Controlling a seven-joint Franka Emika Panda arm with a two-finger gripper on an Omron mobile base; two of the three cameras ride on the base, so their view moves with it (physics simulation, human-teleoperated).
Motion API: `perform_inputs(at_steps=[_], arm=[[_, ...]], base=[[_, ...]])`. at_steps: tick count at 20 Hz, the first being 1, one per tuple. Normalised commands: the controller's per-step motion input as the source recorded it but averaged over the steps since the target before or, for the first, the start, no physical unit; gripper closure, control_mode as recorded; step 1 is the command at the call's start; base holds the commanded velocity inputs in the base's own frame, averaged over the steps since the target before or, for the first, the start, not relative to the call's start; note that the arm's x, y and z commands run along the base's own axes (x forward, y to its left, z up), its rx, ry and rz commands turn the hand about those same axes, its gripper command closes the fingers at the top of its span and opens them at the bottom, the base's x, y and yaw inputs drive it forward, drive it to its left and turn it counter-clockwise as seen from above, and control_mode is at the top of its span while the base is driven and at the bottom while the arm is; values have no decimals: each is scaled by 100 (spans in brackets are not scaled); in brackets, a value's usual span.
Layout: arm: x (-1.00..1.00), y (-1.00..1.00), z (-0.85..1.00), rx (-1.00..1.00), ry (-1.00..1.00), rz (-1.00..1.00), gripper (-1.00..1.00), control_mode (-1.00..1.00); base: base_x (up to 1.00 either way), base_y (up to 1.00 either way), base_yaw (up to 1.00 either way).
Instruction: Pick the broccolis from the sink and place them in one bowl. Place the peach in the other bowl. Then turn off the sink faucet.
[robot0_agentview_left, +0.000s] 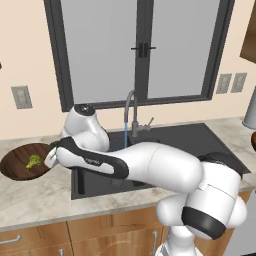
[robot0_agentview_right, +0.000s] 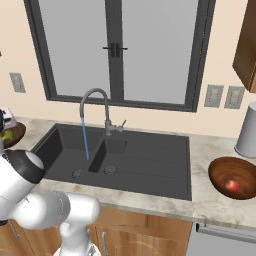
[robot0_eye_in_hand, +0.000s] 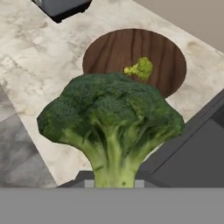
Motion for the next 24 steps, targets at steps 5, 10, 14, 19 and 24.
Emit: perform_inputs(at_steps=[5, 10, 14, 19, 24], arm=[[1, 17, 0, 0, 0, 0, 100, -100], [7, 9, -9, -1, 0, 0, 100, -100], [19, 1, -9, -2, 0, 0, 100, -100], [20, 1, -10, -2, 0, 0, 100, -100], [15, 17, -12, -2, 0, 0, 100, -100]], base=[[0, 0, 0], [0, 0, 0], [0, 0, 0], [0, 0, 0], [0, 0, 0]])
